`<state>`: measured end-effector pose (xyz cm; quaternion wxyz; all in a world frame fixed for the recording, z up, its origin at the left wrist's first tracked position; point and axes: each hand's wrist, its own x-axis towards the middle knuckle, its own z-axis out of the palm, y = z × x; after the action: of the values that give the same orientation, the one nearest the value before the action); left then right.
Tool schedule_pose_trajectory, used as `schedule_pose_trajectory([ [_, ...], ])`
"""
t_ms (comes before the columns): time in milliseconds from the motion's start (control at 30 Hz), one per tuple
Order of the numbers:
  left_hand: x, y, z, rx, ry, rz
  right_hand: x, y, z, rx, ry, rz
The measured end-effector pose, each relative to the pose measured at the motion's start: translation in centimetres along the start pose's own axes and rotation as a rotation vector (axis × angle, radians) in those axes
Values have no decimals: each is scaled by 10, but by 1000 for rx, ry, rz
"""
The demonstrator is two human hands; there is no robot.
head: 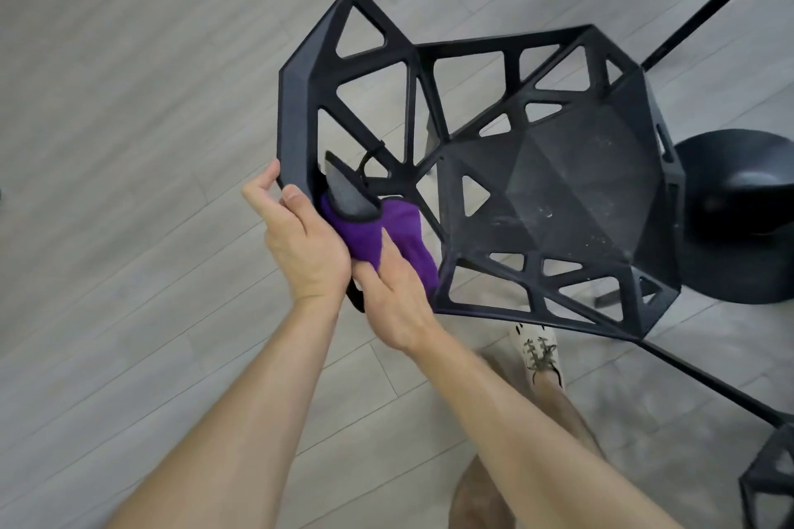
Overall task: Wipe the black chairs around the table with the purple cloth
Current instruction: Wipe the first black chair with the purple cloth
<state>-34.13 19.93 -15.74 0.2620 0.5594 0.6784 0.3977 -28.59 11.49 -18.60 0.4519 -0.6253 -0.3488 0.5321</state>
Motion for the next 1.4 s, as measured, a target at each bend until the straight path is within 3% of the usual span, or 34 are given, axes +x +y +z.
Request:
schedule_pose_trajectory([
  [133, -4, 5, 2, 33, -21, 16, -3, 31, -49, -38, 21, 266],
  [233, -1, 4, 1, 50, -64, 54, 5, 41, -80, 341, 239, 458],
  [333, 3, 1, -2, 361, -61, 339, 15, 34, -101, 729, 487, 463],
  [400, 3, 9, -1, 676, -141, 635, 27, 31, -116, 649, 588, 412],
  [467, 5, 20, 4, 1018, -343, 760, 48, 29, -125, 505, 603, 383],
  [567, 9, 31, 15, 1475, -543, 654, 84, 41, -116, 256, 511, 325],
  [633, 12, 33, 20, 1641, -555, 619, 97, 53, -94, 70, 359, 241],
  [733, 18, 32, 19, 1647, -505, 593, 88, 84, -56, 15, 66, 246],
  [900, 19, 31, 17, 1602, -496, 568, 101, 126, -87, -73, 30, 531],
  [1067, 19, 34, 18, 1589, -509, 535, 104, 107, -66, -5, 38, 391],
  [1233, 18, 37, 20, 1558, -525, 521, 81, 136, -113, -317, -179, 517],
  [1367, 18, 36, 18, 1556, -516, 520, 95, 123, -92, -124, 66, 452],
  [1400, 19, 35, 18, 1549, -514, 525, 94, 122, -83, -115, 55, 409],
])
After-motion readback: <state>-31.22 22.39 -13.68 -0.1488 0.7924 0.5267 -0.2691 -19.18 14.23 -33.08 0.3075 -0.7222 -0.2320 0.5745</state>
